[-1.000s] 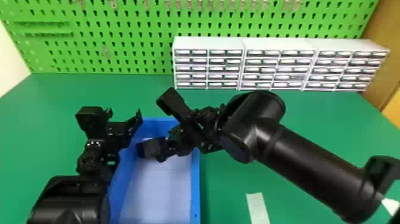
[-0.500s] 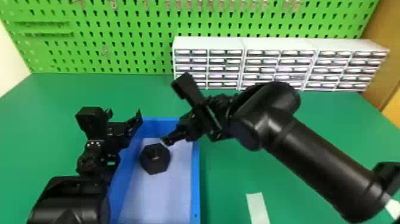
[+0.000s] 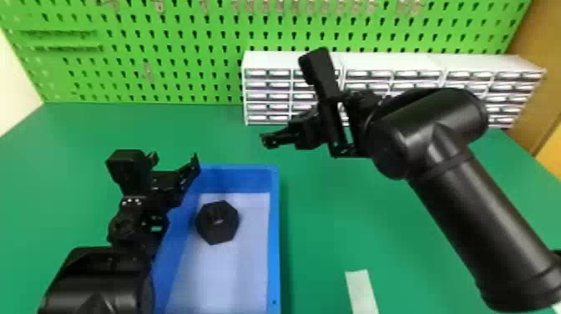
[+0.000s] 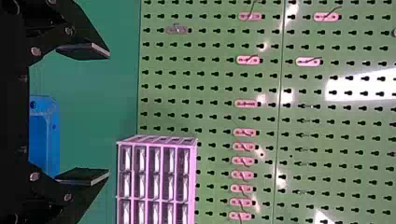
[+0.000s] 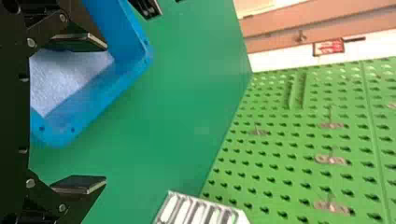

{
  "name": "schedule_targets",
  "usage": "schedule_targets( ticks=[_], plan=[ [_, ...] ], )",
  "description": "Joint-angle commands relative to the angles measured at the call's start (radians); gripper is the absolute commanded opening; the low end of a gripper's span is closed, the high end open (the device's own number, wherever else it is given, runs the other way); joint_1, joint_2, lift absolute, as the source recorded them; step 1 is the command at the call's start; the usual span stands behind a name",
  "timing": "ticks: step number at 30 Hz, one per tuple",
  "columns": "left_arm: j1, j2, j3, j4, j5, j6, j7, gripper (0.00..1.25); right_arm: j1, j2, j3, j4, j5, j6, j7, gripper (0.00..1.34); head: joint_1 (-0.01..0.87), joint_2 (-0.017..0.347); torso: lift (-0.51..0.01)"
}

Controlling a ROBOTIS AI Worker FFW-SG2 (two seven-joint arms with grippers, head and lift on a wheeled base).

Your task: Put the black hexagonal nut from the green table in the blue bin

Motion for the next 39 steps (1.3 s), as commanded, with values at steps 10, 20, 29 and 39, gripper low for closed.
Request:
schedule_targets(
  ticks=[10,20,29,39],
  plan=[
    [-0.003,0.002,0.000,-0.006,0.000,0.002,0.000,0.89,0.055,0.008,-0.136,-0.051,0.036,-0.025,0.002,1.06,0.686,0.051,-0.096],
    [-0.003,0.003,-0.002,-0.012,0.001,0.005,0.000,0.89,0.109,0.011,-0.236,-0.088,0.071,-0.083,0.002,1.06,0.686,0.051,-0.096],
    [-0.001,0.003,-0.003,-0.017,0.015,0.006,0.000,0.89,0.170,0.011,-0.312,-0.099,0.103,-0.182,0.001,1.06,0.686,0.051,-0.096],
    [0.002,0.003,-0.003,-0.020,0.027,0.006,0.000,0.89,0.233,0.017,-0.381,-0.099,0.134,-0.286,-0.015,1.06,0.686,0.051,-0.096]
  ],
)
